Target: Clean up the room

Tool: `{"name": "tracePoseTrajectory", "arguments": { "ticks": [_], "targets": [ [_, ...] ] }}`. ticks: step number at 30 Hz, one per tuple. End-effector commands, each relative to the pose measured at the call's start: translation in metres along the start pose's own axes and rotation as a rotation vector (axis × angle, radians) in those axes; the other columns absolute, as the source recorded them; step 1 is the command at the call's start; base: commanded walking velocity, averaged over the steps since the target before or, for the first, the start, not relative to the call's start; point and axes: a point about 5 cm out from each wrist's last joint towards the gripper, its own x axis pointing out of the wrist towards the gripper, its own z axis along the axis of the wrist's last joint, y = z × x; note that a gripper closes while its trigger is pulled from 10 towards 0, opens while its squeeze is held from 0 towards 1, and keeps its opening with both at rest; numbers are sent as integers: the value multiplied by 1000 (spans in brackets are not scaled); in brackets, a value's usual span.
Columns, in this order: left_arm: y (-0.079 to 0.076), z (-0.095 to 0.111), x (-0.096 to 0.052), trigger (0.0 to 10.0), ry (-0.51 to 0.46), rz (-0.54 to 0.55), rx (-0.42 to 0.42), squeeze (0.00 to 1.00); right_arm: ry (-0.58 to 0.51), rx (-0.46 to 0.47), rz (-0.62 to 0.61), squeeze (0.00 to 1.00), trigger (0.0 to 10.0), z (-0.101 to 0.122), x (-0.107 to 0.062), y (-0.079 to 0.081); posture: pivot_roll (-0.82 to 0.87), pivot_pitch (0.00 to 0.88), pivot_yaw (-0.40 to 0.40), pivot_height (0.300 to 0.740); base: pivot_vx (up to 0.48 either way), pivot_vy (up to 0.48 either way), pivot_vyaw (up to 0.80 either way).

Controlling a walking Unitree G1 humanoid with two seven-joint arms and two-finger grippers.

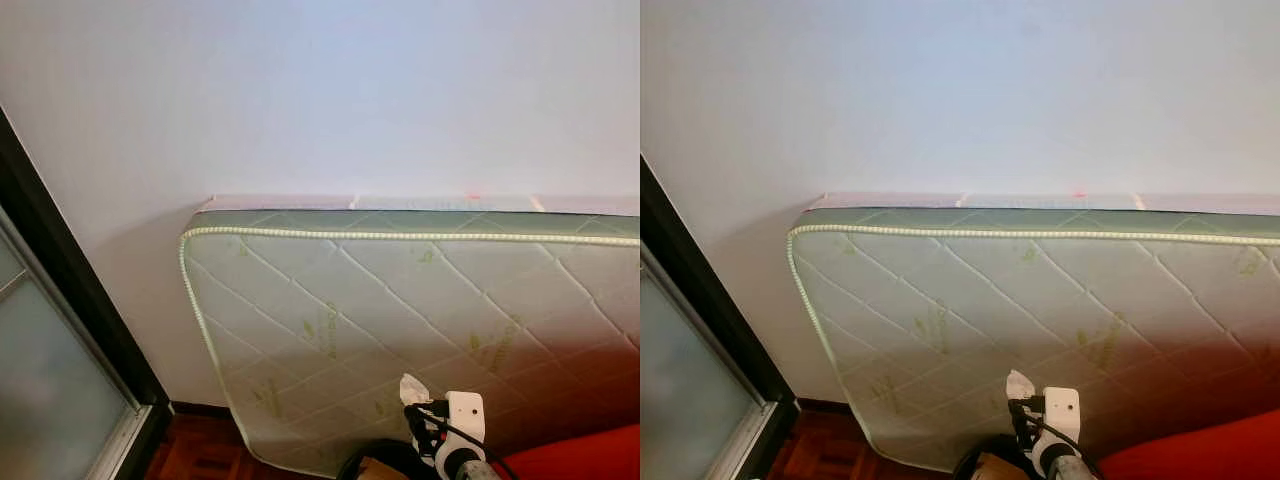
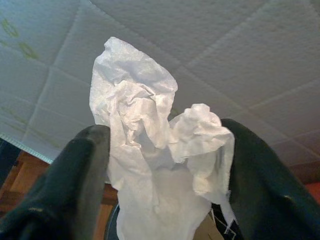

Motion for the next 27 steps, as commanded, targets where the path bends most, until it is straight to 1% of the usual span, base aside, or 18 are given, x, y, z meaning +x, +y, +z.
{"name": "tracePoseTrajectory", "arguments": {
  "ticks": [1, 5, 7, 12, 16, 18, 22, 27],
  "targets": [
    [1, 1, 0, 10000, 6, 8, 11, 0, 33, -3, 2, 1000, 10000, -6, -1, 1, -23, 0, 38, 717, 0, 0, 0],
    [2, 9, 2, 10000, -10, 8, 15, 0, 90, -27, 10, 1000, 10000, -15, -4, 2, -20, 0, 37, 717, 0, 0, 0],
    [3, 11, 2, 10000, -14, 8, 16, 0, 96, -25, 13, 1000, 10000, -16, -4, 2, -19, 0, 37, 717, 0, 0, 0],
    [8, 14, 2, 10000, -24, 10, 22, 0, 116, 16, 31, 1000, 10000, -19, -4, 5, -20, 0, 35, 717, 0, 0, 0],
    [12, 11, 0, 10000, -24, 12, 22, 0, 129, -6, 40, 1000, 10000, -20, -4, 6, -19, 0, 32, 717, 0, 0, 0],
    [13, 5, -1, 10000, -16, 13, 19, 0, 152, -23, 39, 1000, 10000, -22, -5, 5, -18, 0, 30, 717, 0, 0, 0],
    [12, -3, -3, 10000, 0, 15, 13, 0, 169, -25, 29, 1000, 10000, -25, -6, 4, -16, 0, 29, 717, 0, 0, 0],
    [7, -3, -2, 10000, 14, 17, 11, 0, 213, -57, 12, 1000, 10000, -31, -8, 2, -15, 0, 29, 717, 0, 0, 0]
  ]
}}
